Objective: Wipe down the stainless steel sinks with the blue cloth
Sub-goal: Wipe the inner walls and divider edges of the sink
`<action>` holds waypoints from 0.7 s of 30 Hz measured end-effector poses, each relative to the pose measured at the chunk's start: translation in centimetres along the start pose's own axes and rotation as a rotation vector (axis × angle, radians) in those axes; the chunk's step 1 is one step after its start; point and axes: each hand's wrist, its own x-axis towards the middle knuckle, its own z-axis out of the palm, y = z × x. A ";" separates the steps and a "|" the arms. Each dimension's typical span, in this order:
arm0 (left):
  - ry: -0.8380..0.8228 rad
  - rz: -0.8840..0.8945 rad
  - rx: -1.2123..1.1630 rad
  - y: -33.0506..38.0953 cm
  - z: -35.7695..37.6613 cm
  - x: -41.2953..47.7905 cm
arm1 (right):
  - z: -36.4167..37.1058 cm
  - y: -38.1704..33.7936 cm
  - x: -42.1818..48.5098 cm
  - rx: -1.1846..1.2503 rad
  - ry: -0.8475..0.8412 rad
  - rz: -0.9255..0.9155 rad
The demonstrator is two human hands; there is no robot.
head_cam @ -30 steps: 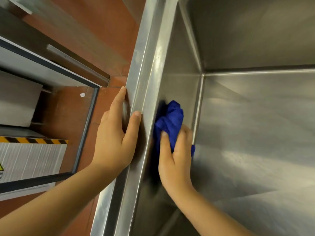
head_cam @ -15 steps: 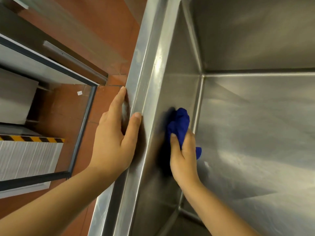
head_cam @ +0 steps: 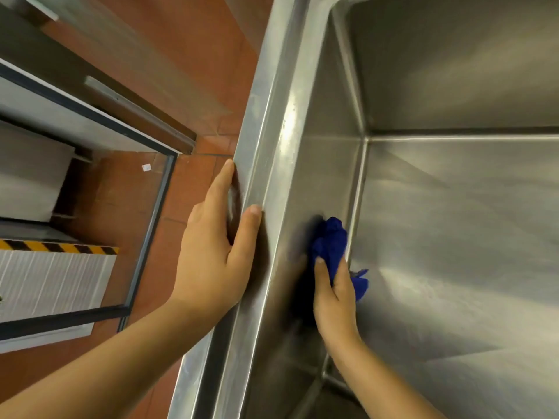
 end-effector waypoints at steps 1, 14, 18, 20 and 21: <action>-0.004 0.002 0.006 0.0 0.0 0.0 | 0.0 -0.2 -0.6 0.015 -0.021 -0.023; -0.036 0.038 0.097 -1.1 -0.3 -0.4 | -1.0 -3.4 -5.2 -0.067 -0.163 -0.117; -0.090 0.024 0.124 -2.5 -0.7 -5.4 | -0.2 -4.6 -10.5 -0.121 -0.372 -0.333; -0.047 0.018 0.101 -3.0 -0.3 -7.0 | 0.5 -3.5 -9.7 -0.140 -0.286 -0.300; -0.020 0.021 0.097 -3.2 0.0 -7.1 | 0.7 -2.7 -8.8 -0.133 -0.213 -0.272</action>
